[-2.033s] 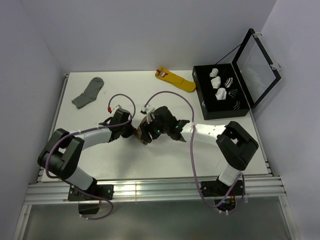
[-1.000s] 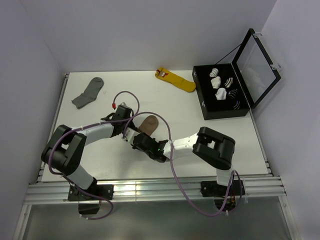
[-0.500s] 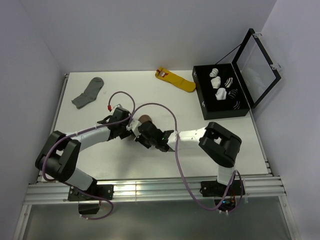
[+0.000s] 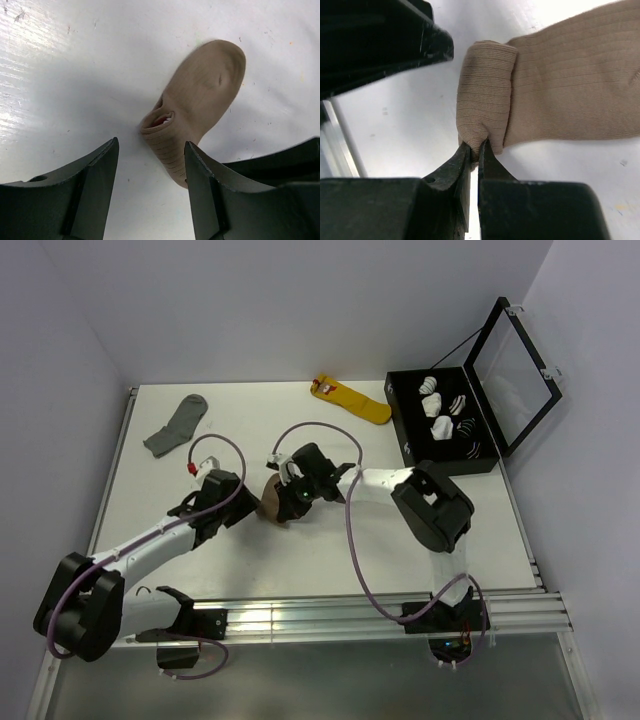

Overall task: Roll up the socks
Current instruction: Roll the sock at the center of the board.

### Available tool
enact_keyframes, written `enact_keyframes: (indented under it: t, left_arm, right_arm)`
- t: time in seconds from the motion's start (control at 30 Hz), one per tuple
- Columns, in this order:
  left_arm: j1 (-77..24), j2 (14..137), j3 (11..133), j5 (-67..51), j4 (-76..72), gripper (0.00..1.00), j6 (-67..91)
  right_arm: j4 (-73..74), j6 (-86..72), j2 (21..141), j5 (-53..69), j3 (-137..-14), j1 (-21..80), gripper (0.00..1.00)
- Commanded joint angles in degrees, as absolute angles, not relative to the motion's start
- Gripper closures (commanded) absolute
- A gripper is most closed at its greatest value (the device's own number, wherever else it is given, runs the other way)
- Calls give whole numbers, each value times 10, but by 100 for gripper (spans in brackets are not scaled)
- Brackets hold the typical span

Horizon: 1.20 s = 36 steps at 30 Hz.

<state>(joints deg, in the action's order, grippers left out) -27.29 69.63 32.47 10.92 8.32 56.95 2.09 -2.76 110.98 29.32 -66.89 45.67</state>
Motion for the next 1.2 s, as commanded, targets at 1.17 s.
enact_keyframes:
  t: [1.17]
  left_arm:
    - [-279,671,161,113,-110,43,758]
  right_arm:
    - [185,-83,1252,484,-830,410,100]
